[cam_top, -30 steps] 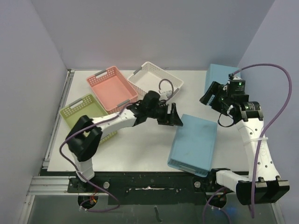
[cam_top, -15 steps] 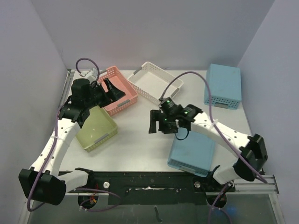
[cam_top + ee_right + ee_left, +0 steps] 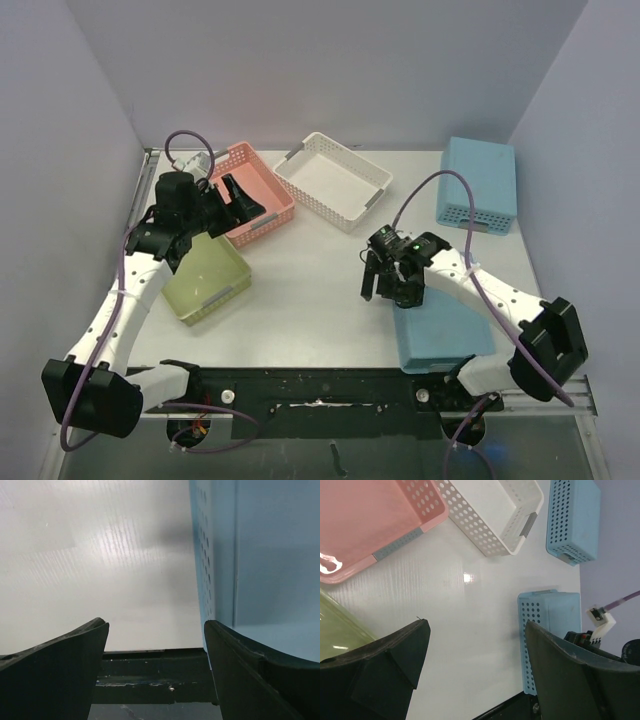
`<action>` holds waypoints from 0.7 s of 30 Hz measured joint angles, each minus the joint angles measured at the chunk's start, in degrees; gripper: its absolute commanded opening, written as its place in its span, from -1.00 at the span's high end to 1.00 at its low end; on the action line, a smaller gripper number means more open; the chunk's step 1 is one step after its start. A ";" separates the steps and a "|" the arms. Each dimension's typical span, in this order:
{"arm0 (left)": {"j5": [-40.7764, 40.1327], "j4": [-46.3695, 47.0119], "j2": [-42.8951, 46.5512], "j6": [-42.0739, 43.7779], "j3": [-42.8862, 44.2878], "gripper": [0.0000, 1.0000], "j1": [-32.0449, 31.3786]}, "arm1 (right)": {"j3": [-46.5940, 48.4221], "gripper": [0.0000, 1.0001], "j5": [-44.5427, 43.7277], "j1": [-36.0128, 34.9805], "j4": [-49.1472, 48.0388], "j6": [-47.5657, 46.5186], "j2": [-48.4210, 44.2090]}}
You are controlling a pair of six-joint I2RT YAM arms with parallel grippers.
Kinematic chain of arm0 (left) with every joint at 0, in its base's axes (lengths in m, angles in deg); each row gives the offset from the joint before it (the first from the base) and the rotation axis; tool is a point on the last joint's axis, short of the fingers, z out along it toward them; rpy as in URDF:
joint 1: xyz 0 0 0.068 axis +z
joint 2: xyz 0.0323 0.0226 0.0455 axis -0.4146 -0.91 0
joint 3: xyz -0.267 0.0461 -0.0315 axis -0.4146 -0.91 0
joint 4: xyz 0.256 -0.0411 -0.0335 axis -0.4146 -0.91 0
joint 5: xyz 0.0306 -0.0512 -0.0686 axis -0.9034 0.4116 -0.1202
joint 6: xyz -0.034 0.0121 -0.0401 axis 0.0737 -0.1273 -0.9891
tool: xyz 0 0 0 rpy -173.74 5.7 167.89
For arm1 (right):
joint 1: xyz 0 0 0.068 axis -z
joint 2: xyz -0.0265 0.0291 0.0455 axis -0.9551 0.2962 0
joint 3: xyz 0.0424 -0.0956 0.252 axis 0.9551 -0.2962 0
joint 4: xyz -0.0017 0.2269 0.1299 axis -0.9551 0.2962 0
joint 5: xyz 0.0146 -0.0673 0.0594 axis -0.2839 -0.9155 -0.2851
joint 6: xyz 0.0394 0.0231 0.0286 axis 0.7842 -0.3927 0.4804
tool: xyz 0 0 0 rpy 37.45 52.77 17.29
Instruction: Turn the large container upside down
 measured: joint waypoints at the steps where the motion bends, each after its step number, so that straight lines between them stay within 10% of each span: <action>1: 0.22 0.00 -0.09 -0.02 -0.15 -0.54 0.00 | 0.44 -0.60 -1.60 0.74 1.36 0.42 -1.01; 14: 2.71 1.46 -1.01 -0.15 -1.03 -0.54 -0.02 | -0.04 -0.59 -3.50 0.09 1.11 2.29 -0.50; 21: 4.48 2.86 -1.38 -0.13 -1.64 -0.54 -0.07 | -4.04 -0.52 -9.27 12.00 4.81 8.24 -1.60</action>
